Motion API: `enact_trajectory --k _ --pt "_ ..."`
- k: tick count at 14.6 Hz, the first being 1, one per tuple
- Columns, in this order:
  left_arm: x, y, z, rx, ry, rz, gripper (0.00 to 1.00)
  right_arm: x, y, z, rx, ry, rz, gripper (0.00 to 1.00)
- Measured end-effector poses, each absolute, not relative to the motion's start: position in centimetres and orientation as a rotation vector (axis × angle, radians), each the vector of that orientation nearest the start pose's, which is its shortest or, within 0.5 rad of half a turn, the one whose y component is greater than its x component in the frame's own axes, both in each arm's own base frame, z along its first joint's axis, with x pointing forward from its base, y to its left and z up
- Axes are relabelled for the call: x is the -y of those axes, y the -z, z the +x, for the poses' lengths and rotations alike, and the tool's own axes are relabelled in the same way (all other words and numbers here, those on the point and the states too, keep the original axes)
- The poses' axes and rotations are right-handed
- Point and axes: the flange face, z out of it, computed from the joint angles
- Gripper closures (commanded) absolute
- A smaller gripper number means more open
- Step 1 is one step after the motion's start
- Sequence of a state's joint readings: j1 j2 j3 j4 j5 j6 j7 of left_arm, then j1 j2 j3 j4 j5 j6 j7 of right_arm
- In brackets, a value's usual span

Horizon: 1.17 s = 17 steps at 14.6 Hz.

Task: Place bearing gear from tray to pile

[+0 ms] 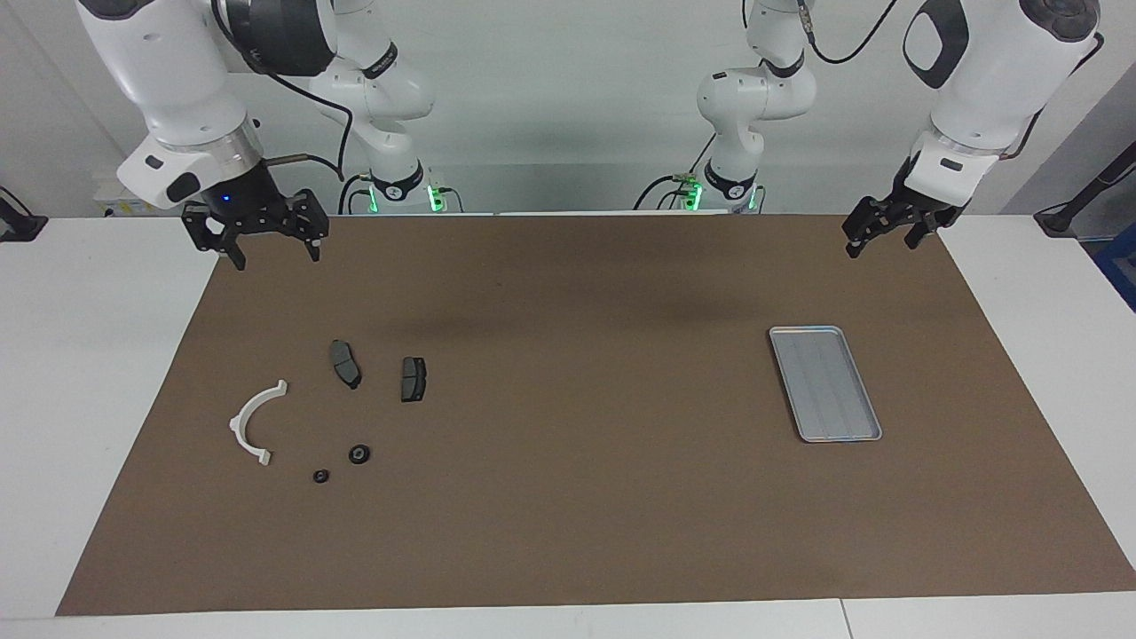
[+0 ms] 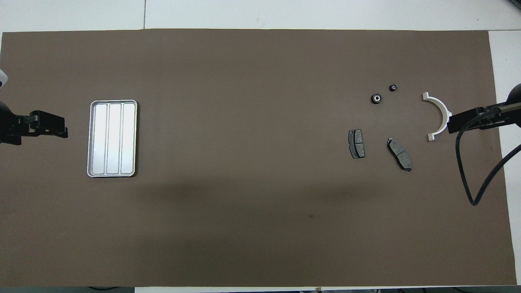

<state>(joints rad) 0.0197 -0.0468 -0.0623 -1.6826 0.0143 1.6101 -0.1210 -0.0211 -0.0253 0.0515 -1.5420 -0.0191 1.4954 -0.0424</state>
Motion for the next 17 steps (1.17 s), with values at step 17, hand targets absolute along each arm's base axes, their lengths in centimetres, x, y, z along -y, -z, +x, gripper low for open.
enact_trajectory --k 17 --pt "2.2 -60.1 54.1 0.121 -0.038 -3.12 0.0 -0.7 -62.2 53.5 0.043 -0.095 -3.158 0.0"
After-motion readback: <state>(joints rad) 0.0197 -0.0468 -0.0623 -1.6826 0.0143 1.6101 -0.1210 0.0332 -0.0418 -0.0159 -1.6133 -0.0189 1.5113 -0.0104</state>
